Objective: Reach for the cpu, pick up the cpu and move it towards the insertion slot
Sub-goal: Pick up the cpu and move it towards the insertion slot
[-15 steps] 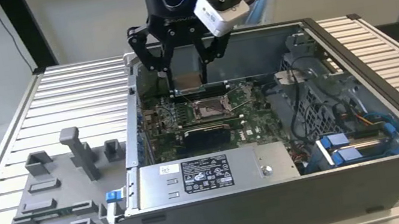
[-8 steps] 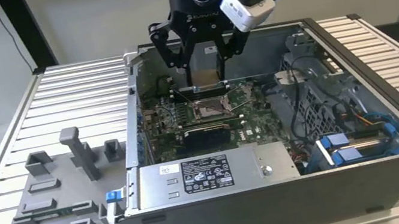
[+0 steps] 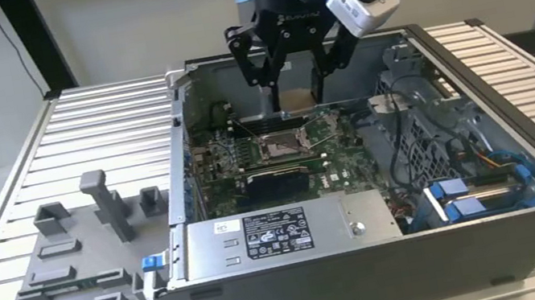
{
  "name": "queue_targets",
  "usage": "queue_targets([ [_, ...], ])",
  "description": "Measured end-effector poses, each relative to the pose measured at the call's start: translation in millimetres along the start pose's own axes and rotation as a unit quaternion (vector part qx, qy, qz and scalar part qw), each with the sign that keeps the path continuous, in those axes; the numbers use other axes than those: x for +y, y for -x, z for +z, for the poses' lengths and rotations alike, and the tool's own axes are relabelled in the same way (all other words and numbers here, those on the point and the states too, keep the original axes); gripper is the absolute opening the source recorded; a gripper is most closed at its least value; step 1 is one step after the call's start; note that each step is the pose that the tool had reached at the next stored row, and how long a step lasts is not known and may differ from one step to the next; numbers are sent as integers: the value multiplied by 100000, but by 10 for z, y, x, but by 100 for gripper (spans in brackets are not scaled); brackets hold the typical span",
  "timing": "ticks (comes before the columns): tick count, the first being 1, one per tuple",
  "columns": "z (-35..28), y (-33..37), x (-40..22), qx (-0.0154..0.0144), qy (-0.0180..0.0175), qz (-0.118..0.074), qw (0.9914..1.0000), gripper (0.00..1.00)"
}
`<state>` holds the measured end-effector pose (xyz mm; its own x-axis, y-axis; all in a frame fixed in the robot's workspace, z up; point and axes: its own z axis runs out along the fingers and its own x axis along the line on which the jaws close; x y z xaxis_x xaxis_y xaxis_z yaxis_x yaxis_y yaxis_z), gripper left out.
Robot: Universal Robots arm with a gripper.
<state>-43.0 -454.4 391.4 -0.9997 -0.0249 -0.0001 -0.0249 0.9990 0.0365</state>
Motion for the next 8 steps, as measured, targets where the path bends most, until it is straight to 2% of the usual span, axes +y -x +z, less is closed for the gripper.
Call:
queue_targets([
  [3, 1, 47, -1, -4, 7, 1, 100000, 0],
  [8, 0, 54, -1, -2, 3, 5, 100000, 0],
])
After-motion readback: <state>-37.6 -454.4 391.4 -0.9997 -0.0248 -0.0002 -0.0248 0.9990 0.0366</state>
